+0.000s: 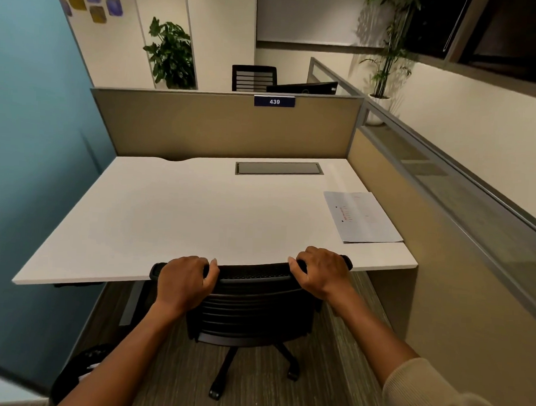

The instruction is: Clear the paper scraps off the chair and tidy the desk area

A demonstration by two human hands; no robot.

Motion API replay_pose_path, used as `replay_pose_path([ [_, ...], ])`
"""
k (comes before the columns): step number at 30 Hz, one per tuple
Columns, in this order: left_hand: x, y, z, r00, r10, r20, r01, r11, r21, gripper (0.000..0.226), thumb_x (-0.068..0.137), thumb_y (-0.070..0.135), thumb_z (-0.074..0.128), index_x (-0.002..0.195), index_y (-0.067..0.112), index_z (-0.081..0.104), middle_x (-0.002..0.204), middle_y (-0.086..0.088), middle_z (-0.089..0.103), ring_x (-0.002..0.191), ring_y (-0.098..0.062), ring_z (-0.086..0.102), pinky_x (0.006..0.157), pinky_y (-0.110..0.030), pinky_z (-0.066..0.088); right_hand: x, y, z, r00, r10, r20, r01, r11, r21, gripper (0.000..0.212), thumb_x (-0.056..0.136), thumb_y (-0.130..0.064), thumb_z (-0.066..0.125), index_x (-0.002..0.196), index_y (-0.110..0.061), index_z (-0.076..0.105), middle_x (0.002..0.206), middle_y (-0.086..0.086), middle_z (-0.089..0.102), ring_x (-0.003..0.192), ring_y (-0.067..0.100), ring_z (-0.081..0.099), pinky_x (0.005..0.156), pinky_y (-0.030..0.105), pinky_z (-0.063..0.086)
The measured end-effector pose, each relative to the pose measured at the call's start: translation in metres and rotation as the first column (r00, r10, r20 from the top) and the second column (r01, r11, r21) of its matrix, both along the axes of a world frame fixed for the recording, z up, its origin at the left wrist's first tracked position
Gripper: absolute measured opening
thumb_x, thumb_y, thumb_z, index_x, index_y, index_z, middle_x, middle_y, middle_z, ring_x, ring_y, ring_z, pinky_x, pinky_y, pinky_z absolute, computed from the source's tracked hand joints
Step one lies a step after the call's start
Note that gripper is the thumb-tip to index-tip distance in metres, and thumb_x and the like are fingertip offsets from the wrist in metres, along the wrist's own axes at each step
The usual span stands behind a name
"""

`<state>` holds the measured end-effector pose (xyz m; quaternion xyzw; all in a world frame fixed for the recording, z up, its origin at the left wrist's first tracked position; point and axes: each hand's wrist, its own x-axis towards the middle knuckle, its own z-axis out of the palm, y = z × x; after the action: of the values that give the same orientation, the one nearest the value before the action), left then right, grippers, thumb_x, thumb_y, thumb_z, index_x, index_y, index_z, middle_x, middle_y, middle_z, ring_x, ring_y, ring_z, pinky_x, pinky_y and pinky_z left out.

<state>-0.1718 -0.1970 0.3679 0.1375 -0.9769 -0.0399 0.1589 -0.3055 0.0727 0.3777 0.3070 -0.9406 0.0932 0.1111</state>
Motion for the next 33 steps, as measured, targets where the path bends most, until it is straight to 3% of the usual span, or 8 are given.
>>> replay_pose_path([
  [10,-0.043,-0.003,-0.001,1.0,0.002,0.008,-0.002,1.0,-0.019,0.061,0.091,0.051,0.029,0.047,0.014,0.048,0.043,-0.001,0.049,0.04,-0.017,0.046,0.042,-0.025,0.024,-0.044,-0.002,-0.004,1.0,-0.006,-0.012,0.006,1.0,-0.01,0.058,0.09,-0.06,0.028,0.079,-0.022,0.07,0.079,-0.005,0.064,0.069,0.017,0.06,0.059,0.03,0.05],
  [15,-0.049,-0.001,-0.007,1.0,0.022,0.0,-0.022,0.999,-0.041,0.06,0.09,0.051,0.03,0.047,0.013,0.049,0.042,-0.001,0.048,0.039,-0.017,0.046,0.041,-0.026,0.03,-0.052,0.002,-0.012,0.998,-0.011,-0.058,0.01,1.0,-0.026,0.057,0.088,-0.061,0.029,0.073,-0.022,0.069,0.073,-0.005,0.063,0.062,0.015,0.057,0.051,0.024,0.039],
  [19,-0.051,-0.001,-0.004,1.0,0.024,-0.009,-0.024,0.999,-0.039,0.06,0.09,0.052,0.03,0.046,0.014,0.047,0.042,-0.001,0.047,0.039,-0.017,0.046,0.041,-0.024,0.024,-0.053,0.003,-0.01,0.998,-0.008,-0.066,0.006,0.999,-0.032,0.057,0.088,-0.06,0.029,0.072,-0.022,0.068,0.072,-0.005,0.062,0.06,0.015,0.056,0.049,0.023,0.034],
  [23,-0.048,0.0,-0.003,1.0,0.011,-0.006,-0.011,1.0,-0.018,0.061,0.089,0.054,0.026,0.048,0.013,0.046,0.043,-0.001,0.049,0.042,-0.019,0.048,0.042,-0.026,0.024,-0.052,0.002,-0.009,0.998,-0.002,-0.056,0.001,1.0,-0.019,0.058,0.088,-0.061,0.028,0.072,-0.021,0.067,0.072,-0.004,0.062,0.063,0.017,0.058,0.051,0.025,0.036],
  [26,-0.044,-0.001,0.001,0.999,-0.037,0.004,0.037,0.998,0.056,0.066,0.092,0.061,0.022,0.065,0.017,0.064,0.063,0.001,0.068,0.061,-0.02,0.064,0.053,-0.03,0.044,-0.048,0.004,-0.004,1.0,0.006,-0.016,-0.006,1.0,-0.002,0.06,0.089,-0.062,0.026,0.075,-0.021,0.067,0.076,-0.004,0.062,0.067,0.018,0.06,0.056,0.028,0.044],
  [27,-0.041,-0.001,0.004,0.998,-0.063,-0.014,0.064,0.993,0.101,0.061,0.095,0.06,0.029,0.082,0.019,0.072,0.081,0.001,0.075,0.078,-0.021,0.07,0.063,-0.032,0.051,-0.046,0.004,-0.001,1.0,0.012,0.008,-0.012,1.0,0.006,0.061,0.089,-0.063,0.025,0.076,-0.021,0.067,0.078,-0.004,0.063,0.069,0.018,0.06,0.059,0.029,0.047],
  [29,-0.031,0.002,0.008,0.993,-0.082,-0.084,0.095,0.982,0.163,0.049,0.098,0.052,0.046,0.119,0.015,0.069,0.116,-0.004,0.073,0.111,-0.023,0.067,0.088,-0.037,0.054,-0.042,0.006,0.004,0.999,0.024,0.047,-0.025,0.999,0.022,0.064,0.091,-0.065,0.025,0.079,-0.019,0.068,0.081,-0.002,0.064,0.074,0.019,0.06,0.065,0.033,0.051],
  [33,-0.004,0.01,0.018,0.976,-0.103,-0.193,0.132,0.981,0.14,0.058,0.096,0.051,0.042,0.128,0.008,0.062,0.125,-0.01,0.067,0.119,-0.025,0.062,0.094,-0.037,0.053,-0.024,0.01,0.007,0.999,0.043,0.019,-0.042,0.995,-0.087,0.057,0.093,-0.062,0.036,0.089,-0.016,0.069,0.088,0.0,0.067,0.084,0.02,0.061,0.072,0.035,0.052],
])
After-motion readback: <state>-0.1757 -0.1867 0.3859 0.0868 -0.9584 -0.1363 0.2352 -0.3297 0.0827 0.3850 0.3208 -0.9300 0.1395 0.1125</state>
